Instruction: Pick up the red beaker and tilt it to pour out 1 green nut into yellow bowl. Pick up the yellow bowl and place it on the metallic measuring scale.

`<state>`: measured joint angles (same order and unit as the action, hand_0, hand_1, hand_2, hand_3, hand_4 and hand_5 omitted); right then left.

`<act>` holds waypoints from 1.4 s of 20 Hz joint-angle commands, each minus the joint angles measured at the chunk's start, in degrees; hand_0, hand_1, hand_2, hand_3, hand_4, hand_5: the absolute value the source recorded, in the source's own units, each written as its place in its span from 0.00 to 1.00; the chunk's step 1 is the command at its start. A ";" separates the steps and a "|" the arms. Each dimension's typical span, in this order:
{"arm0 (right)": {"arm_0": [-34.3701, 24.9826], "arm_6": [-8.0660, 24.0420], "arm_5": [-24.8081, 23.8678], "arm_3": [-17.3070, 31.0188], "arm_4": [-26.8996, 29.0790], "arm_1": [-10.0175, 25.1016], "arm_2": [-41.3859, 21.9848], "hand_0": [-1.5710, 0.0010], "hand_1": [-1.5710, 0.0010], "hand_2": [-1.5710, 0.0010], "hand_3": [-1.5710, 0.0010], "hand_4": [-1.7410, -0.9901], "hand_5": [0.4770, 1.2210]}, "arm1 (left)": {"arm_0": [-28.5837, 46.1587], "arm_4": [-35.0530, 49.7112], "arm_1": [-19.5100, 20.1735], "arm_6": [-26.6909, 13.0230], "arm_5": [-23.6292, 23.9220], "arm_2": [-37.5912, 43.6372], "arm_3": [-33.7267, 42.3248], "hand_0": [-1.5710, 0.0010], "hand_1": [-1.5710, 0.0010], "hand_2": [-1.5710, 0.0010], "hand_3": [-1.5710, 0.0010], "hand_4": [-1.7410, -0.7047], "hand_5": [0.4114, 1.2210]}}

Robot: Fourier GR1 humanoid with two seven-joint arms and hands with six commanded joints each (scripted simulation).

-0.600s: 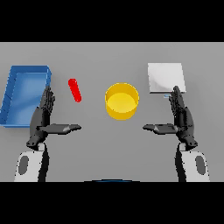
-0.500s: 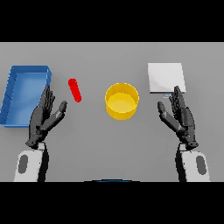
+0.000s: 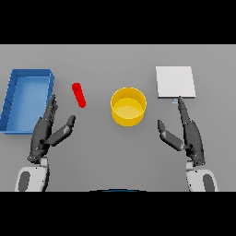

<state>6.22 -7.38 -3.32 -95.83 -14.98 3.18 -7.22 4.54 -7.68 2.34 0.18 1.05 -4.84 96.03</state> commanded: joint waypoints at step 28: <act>1.41 0.06 2.25 -2.72 3.80 0.29 1.01 1.00 1.00 1.00 1.00 0.63 0.29 | -34.66 -5.12 -1.37 13.04 7.58 7.65 -46.48 1.00 1.00 1.00 1.00 0.46 0.33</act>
<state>7.64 -7.33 -1.07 -98.54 -11.19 3.47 -6.21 -30.15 -12.79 0.97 13.08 8.65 2.82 49.57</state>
